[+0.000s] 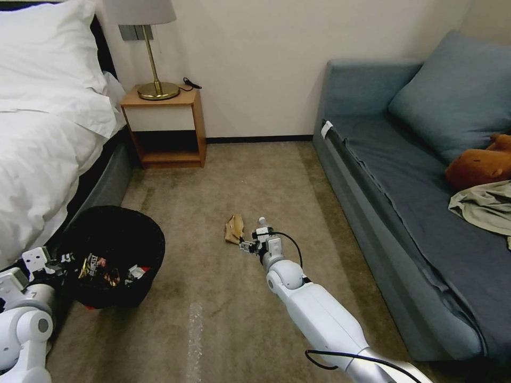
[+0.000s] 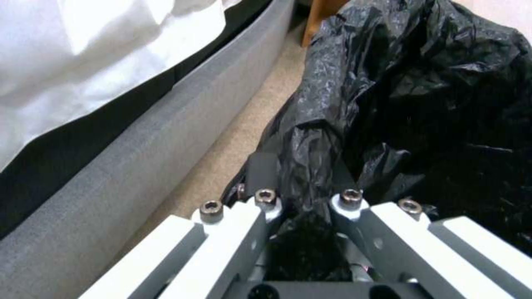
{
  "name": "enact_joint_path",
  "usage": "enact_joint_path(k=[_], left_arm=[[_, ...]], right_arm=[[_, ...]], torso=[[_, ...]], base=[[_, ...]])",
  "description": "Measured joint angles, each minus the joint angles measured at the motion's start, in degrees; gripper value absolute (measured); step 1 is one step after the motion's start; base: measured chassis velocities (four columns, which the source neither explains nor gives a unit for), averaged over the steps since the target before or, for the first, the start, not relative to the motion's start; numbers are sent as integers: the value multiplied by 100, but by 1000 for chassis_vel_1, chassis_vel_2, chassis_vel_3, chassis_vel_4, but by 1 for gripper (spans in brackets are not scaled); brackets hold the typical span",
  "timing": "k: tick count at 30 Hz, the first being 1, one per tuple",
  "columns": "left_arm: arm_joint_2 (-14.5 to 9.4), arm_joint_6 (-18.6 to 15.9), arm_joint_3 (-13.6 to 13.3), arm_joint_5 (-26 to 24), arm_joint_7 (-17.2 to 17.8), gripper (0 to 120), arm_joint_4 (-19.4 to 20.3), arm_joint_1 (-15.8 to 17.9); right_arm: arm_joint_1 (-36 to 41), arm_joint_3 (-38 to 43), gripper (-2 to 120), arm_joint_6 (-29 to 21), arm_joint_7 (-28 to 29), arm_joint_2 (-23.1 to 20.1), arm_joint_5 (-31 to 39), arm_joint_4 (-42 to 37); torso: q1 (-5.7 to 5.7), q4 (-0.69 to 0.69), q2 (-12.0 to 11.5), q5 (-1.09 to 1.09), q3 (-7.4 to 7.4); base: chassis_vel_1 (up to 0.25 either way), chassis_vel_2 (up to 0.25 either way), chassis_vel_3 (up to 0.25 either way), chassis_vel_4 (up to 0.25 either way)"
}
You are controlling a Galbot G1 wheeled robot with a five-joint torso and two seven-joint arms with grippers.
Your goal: Pick up the trash bin, then pick up the garbage on the floor and place it into the trash bin.
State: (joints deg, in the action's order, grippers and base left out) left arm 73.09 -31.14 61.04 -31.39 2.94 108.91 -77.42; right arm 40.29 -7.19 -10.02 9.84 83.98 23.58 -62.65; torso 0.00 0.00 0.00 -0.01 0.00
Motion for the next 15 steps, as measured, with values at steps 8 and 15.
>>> enact_joint_path(k=[8,15], left_arm=[[18,9,-4,26,-2,4,-14,27],[45,18,-62,60,-2,4,-59,91]], right_arm=[[-55,-7,100,238,-153,15,-100,241],[-104,-3,100,306,-194,-2,-112,371]], torso=[[0,0,0,1,0],[0,0,0,1,0]], base=[[0,0,0,0],[-22,17,23,-17]])
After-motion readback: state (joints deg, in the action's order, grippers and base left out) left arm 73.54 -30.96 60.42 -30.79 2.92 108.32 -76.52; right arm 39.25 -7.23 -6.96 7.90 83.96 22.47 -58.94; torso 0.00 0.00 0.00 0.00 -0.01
